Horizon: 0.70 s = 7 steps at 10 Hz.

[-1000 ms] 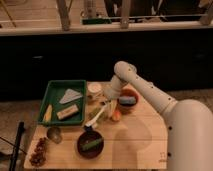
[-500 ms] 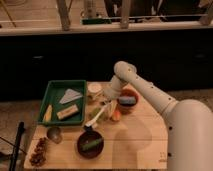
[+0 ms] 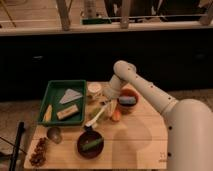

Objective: Place brush in plastic cup

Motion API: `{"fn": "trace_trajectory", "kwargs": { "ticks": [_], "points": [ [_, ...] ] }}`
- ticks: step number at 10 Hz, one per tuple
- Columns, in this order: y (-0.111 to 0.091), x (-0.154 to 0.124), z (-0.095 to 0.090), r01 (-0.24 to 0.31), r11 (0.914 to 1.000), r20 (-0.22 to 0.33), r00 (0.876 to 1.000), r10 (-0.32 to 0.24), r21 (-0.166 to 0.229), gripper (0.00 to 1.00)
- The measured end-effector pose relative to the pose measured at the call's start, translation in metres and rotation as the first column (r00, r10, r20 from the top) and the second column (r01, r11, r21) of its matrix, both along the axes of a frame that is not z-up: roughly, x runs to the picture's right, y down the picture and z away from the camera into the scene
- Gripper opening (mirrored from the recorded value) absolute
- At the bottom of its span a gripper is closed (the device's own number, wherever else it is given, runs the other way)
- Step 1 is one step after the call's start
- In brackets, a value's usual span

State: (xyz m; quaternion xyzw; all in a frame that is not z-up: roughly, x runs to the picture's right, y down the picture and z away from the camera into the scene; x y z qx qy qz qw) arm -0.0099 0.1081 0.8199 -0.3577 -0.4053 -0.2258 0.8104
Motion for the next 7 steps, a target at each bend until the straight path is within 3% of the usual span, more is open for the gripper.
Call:
{"fn": "trace_trajectory", "kwargs": {
  "ticks": [7],
  "points": [
    [-0.0008, -0.0002, -0.0005, 0.005, 1.0000, 0.001, 1.000, -0.005, 0.001, 0.80]
  ]
}}
